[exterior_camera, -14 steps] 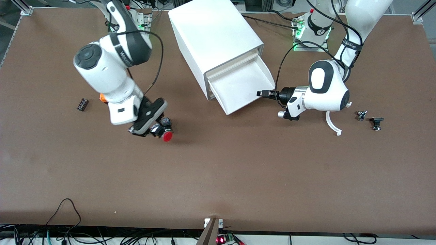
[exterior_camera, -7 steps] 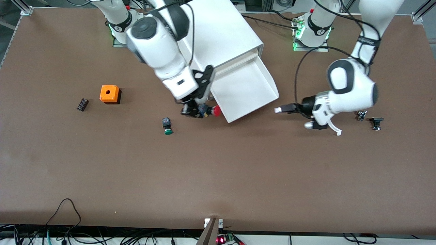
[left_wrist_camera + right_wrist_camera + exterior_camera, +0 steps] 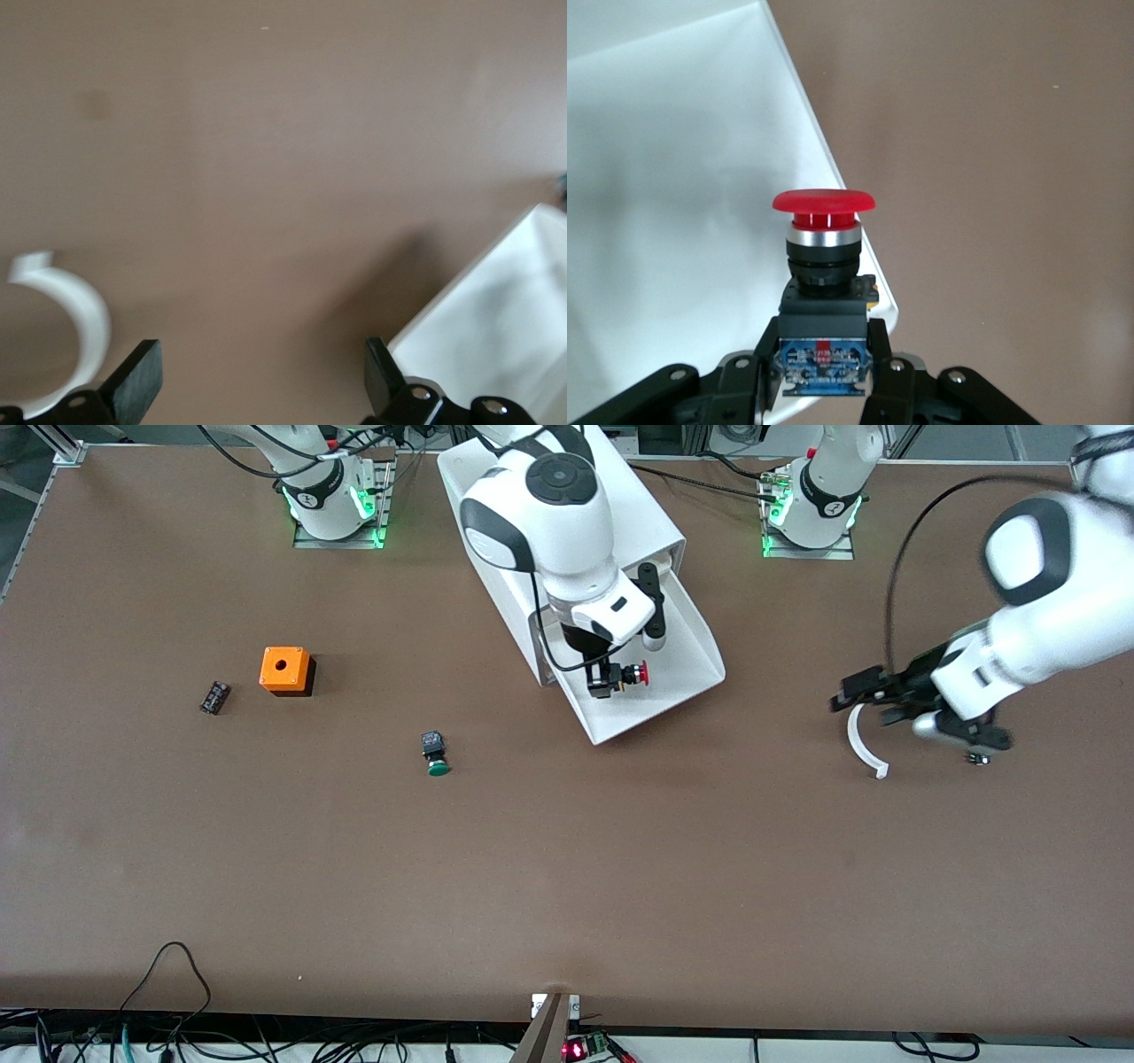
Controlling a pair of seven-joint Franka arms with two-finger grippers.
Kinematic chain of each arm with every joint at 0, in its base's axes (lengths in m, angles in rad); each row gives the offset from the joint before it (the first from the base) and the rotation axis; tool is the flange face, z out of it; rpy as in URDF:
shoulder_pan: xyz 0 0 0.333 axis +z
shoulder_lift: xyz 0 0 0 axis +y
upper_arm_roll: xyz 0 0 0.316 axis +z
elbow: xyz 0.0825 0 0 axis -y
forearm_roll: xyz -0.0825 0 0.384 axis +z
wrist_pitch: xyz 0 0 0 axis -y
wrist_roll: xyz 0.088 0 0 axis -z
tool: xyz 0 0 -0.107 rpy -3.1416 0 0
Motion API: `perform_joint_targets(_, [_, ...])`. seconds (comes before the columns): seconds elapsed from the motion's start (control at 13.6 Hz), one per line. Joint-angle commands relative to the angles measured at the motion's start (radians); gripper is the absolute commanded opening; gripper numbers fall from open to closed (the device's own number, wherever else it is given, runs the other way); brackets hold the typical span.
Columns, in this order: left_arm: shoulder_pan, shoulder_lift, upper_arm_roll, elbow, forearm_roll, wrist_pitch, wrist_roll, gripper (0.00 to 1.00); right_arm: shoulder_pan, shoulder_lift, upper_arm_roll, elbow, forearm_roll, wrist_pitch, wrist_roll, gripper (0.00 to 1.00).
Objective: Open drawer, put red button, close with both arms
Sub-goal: 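Carry the red button into the open drawer with the right gripper, then open the right gripper to release the button inside the drawer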
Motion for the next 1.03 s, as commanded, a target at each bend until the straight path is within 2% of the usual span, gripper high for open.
perform_joint_targets(0.0, [-0.024,-0.013,0.021,0.174,0.202,-0.196,-0.086,1.00,0.046,0.066,-0.013,0.058,-0.064,-0.032,-0.011,0.14])
perform_joint_targets(0.15, [-0.039,-0.037,0.021,0.208,0.300,-0.256,-0.145,1.00,0.054,0.088,-0.013,0.058,-0.069,-0.032,-0.011,0.14])
perform_joint_targets(0.29, [-0.039,-0.054,0.021,0.247,0.345,-0.325,-0.157,1.00,0.071,0.092,-0.011,0.058,-0.125,-0.071,-0.019,0.15])
perform_joint_targets(0.44, [-0.039,-0.051,0.023,0.236,0.347,-0.316,-0.159,1.00,0.085,0.092,-0.010,0.056,-0.162,-0.130,-0.026,0.16])
perform_joint_targets(0.73, [-0.044,-0.050,0.030,0.245,0.341,-0.312,-0.164,1.00,0.102,0.114,-0.008,0.056,-0.156,-0.119,-0.017,0.16])
perform_joint_targets(0.88, [-0.042,-0.045,0.030,0.245,0.326,-0.310,-0.228,1.00,0.123,0.129,-0.007,0.058,-0.158,-0.116,-0.006,0.16])
perform_joint_targets(0.95, [-0.042,-0.045,0.032,0.245,0.318,-0.310,-0.260,1.00,0.129,0.129,-0.007,0.058,-0.158,-0.119,-0.002,0.21])
